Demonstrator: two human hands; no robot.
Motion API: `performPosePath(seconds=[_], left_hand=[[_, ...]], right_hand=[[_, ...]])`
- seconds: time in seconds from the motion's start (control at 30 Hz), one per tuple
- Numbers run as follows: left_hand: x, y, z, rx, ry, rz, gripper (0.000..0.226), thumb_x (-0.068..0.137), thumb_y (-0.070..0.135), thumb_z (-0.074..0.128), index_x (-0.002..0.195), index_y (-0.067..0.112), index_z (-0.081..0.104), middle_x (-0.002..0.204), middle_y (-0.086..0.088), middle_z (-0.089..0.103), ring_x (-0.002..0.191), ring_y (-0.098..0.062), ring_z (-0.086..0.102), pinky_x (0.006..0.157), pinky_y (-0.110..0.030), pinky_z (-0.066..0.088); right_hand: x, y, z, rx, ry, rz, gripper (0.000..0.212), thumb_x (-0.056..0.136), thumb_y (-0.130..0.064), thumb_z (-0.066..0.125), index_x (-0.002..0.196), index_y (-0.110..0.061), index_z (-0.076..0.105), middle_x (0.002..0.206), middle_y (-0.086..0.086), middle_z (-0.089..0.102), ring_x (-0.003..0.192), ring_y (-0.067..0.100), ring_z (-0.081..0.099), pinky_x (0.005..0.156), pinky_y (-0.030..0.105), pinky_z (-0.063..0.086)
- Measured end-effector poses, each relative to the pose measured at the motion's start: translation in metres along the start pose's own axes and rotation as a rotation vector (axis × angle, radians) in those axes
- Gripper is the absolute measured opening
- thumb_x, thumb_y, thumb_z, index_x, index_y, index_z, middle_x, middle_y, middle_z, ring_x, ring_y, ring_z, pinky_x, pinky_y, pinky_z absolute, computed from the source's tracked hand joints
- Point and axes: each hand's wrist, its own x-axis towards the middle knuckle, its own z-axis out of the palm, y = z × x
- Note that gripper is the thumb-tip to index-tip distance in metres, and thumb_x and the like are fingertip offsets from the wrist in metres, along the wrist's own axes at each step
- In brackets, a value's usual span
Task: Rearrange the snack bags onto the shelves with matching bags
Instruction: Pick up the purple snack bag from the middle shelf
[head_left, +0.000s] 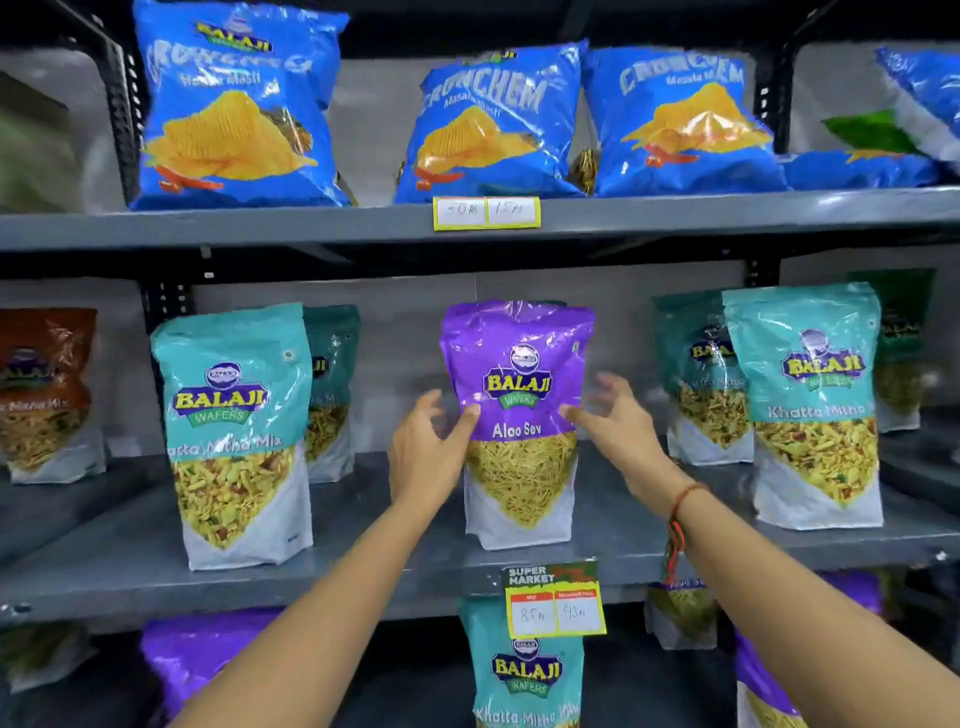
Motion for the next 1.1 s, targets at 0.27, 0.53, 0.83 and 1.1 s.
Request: performPosePath(seconds=[0.27, 0.53, 0.83, 1.1], left_hand=[[-0.003, -0.006, 0.008, 0.09, 0.058, 0.054, 0.026, 0.085, 0.046, 0.062, 0.078, 0.023, 0.072, 0.067, 0.008, 0.066, 0.077, -0.025, 0.068, 0.073, -0.041, 0.057], [-0.025, -0.005, -0.021, 0.121, 0.149, 0.16, 0.033, 0.088, 0.039, 0.062, 0.066, 0.015, 0.068, 0.054, 0.002, 0.062, 0.06, -0.023, 0.061, 0.056, -0.034, 0.047], [-0.101, -0.001, -0.102, 0.089, 0.31, 0.21, 0.026, 0.088, 0.036, 0.064, 0.072, 0.017, 0.072, 0.059, 0.006, 0.065, 0.057, -0.009, 0.058, 0.059, -0.026, 0.041], [-0.181, -0.074, -0.142, 0.152, 0.265, 0.1, 0.024, 0.088, 0.04, 0.062, 0.073, 0.022, 0.07, 0.06, 0.008, 0.066, 0.059, -0.01, 0.061, 0.062, -0.037, 0.051]], right_hand=[[0.004, 0.025, 0.024, 0.0, -0.021, 0.01, 0.019, 0.086, -0.027, 0.077, 0.077, -0.01, 0.078, 0.058, -0.005, 0.069, 0.055, 0.0, 0.055, 0.057, 0.022, 0.044], [-0.033, 0.0, 0.029, 0.021, 0.032, -0.081, 0.017, 0.086, -0.026, 0.077, 0.079, -0.011, 0.081, 0.073, 0.004, 0.079, 0.068, 0.005, 0.062, 0.065, 0.029, 0.052], [-0.116, -0.026, 0.055, 0.145, -0.039, -0.15, 0.07, 0.071, -0.058, 0.069, 0.088, 0.01, 0.066, 0.086, 0.037, 0.069, 0.072, 0.01, 0.046, 0.072, 0.053, 0.054], [-0.209, 0.032, 0.098, 0.303, -0.237, -0.009, 0.065, 0.076, -0.052, 0.075, 0.068, 0.009, 0.056, 0.059, 0.019, 0.048, 0.069, 0.012, 0.039, 0.06, 0.039, 0.033]])
